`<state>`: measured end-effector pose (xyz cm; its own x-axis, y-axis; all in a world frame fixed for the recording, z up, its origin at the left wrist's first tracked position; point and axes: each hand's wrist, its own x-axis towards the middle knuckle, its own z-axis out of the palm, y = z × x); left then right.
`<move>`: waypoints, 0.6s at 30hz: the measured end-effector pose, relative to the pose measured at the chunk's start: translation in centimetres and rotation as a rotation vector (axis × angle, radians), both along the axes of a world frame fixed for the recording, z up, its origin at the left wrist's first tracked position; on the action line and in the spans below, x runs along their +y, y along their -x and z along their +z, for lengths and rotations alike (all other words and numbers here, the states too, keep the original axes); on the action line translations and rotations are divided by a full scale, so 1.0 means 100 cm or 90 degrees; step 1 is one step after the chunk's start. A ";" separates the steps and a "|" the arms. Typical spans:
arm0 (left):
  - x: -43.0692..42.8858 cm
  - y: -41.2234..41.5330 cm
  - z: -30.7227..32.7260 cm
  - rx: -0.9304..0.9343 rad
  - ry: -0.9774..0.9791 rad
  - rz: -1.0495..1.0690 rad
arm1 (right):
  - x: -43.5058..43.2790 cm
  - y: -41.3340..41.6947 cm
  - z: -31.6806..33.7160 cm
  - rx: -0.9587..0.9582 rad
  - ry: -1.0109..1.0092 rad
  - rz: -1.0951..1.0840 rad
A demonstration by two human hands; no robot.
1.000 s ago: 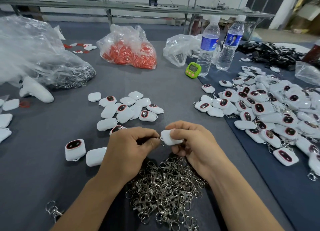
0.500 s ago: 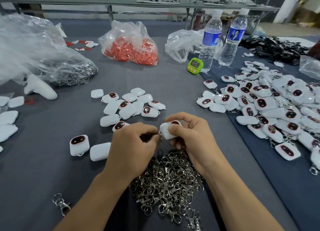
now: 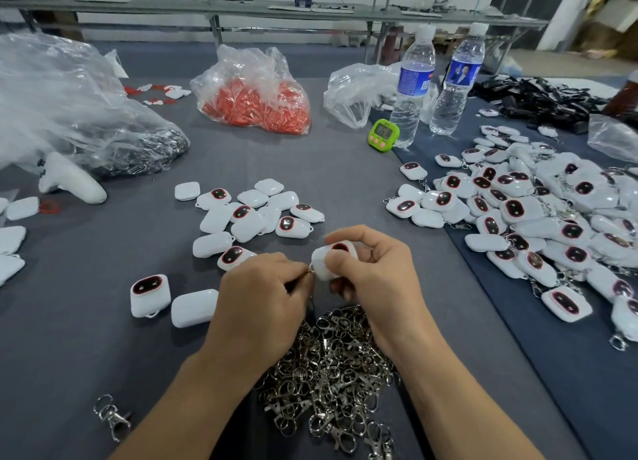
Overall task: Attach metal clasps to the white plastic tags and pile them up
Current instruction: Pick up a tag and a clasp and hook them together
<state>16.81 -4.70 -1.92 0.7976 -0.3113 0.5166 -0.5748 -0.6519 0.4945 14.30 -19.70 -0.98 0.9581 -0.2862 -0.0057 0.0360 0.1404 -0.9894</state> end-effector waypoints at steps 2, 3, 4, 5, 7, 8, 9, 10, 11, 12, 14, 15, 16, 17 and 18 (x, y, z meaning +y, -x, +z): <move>0.002 -0.001 -0.003 -0.067 -0.075 0.010 | 0.005 0.001 -0.001 -0.017 0.064 -0.009; 0.002 -0.001 -0.004 -0.075 -0.084 0.022 | 0.007 0.001 -0.001 -0.021 0.073 -0.011; 0.002 -0.001 -0.005 -0.057 -0.073 0.033 | 0.008 0.001 -0.001 -0.020 0.060 -0.011; 0.002 0.000 -0.005 -0.018 -0.043 0.036 | 0.008 0.001 0.000 -0.014 0.031 -0.008; 0.001 -0.001 -0.002 0.073 0.073 0.011 | 0.006 0.001 0.003 0.001 -0.045 0.000; -0.001 -0.002 0.001 0.123 0.139 -0.010 | 0.004 0.001 0.004 0.009 -0.076 0.006; -0.002 -0.002 0.003 0.180 0.196 -0.036 | 0.002 0.001 0.005 0.015 -0.102 0.011; -0.003 -0.003 0.005 0.238 0.240 -0.061 | 0.001 0.001 0.006 0.021 -0.126 0.012; -0.003 -0.004 0.006 0.283 0.271 -0.077 | -0.001 0.001 0.006 0.027 -0.149 0.007; -0.003 -0.004 0.006 0.309 0.292 -0.081 | -0.002 0.000 0.006 0.032 -0.169 0.001; -0.003 -0.004 0.006 0.318 0.310 -0.077 | -0.003 0.000 0.006 0.038 -0.181 -0.006; -0.003 -0.003 0.006 0.312 0.310 -0.074 | -0.002 -0.001 0.005 0.039 -0.173 -0.004; -0.003 -0.003 0.007 0.304 0.316 -0.070 | -0.002 -0.001 0.004 0.037 -0.163 0.001; -0.004 -0.002 0.007 0.285 0.314 -0.063 | -0.001 -0.001 0.004 0.034 -0.152 0.003; -0.004 -0.001 0.006 0.252 0.294 -0.050 | -0.001 -0.001 0.004 0.028 -0.139 0.003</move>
